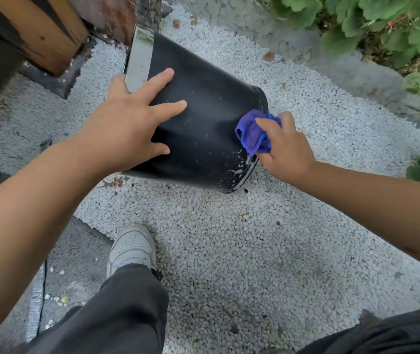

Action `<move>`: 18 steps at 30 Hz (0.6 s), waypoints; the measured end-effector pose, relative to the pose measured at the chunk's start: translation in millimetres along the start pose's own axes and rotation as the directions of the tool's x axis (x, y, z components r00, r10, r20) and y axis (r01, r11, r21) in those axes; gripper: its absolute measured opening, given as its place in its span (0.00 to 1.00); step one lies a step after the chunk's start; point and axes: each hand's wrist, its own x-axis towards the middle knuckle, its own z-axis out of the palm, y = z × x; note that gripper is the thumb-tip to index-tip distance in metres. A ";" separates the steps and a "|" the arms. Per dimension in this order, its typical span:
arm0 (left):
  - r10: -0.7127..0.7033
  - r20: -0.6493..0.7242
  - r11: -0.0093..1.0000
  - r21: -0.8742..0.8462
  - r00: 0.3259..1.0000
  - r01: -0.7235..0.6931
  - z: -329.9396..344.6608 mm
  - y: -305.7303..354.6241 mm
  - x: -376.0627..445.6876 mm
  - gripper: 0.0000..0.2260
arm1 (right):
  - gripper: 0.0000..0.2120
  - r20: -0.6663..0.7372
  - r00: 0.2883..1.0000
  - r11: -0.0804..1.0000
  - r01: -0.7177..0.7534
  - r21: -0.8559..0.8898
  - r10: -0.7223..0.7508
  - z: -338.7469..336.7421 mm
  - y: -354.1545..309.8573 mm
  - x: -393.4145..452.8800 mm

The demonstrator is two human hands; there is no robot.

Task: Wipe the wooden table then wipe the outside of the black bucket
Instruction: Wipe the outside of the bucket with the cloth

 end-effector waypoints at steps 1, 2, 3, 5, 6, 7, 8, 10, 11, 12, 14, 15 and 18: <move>-0.009 0.001 1.000 0.004 1.000 0.009 0.0 -1.4 0.2 0.39 | 0.27 0.007 1.000 1.000 0.022 -0.007 -0.022 1.6 -3.3 -5.0; -0.019 0.007 1.000 0.010 1.000 0.019 -0.2 -2.5 -0.1 0.39 | 0.29 0.002 0.998 0.998 0.056 -0.003 -0.056 3.1 -6.7 -10.1; -0.023 0.011 1.000 0.013 1.000 0.023 -0.6 -3.7 -0.3 0.39 | 0.30 -0.001 0.995 0.995 0.101 0.001 -0.101 4.4 -9.4 -15.3; -0.021 0.005 1.000 0.006 1.000 0.021 -0.8 -5.9 -0.9 0.40 | 0.34 0.046 0.974 0.975 0.221 -0.034 -0.220 7.3 -13.7 -26.5; -0.018 0.009 1.000 0.005 1.000 0.018 -0.4 -5.5 -1.6 0.40 | 0.35 0.095 0.952 0.953 0.297 -0.060 -0.291 10.1 -14.9 -32.6; -0.025 0.019 1.000 0.006 1.000 0.025 0.2 -5.0 -2.5 0.40 | 0.36 0.147 0.924 0.927 0.367 -0.075 -0.354 13.5 -15.7 -38.3; -0.038 0.024 0.999 0.008 0.999 0.038 1.1 -5.9 -3.0 0.40 | 0.36 0.186 0.899 0.907 0.415 -0.075 -0.396 17.1 -16.4 -43.0; -0.029 0.004 1.000 0.001 1.000 0.029 1.7 -9.1 -4.6 0.39 | 0.35 0.208 0.892 0.908 0.418 -0.040 -0.401 23.7 -15.5 -48.4; -0.005 -0.043 0.998 -0.066 0.999 0.003 2.1 -10.1 -6.4 0.38 | 0.35 0.196 0.904 0.921 0.388 -0.008 -0.379 26.4 -13.8 -49.6; -0.011 -0.130 0.980 -0.200 0.991 -0.016 3.1 -8.7 -9.3 0.37 | 0.35 0.177 0.918 0.935 0.354 0.030 -0.353 28.7 -11.0 -50.3; -0.229 -0.276 0.807 -0.590 0.933 0.024 8.2 -2.7 -18.6 0.35 | 0.34 0.145 0.937 0.946 0.303 0.114 -0.317 33.6 -4.3 -52.9; -0.411 -0.224 0.626 -0.774 0.884 0.095 9.8 2.0 -25.0 0.35 | 0.34 0.130 0.945 0.947 0.281 0.157 -0.301 36.0 -2.7 -54.6; -0.560 0.023 0.496 -0.792 0.828 0.357 13.0 9.7 -50.4 0.27 | 0.37 0.146 0.979 0.945 0.090 0.315 -0.141 43.6 -6.0 -57.3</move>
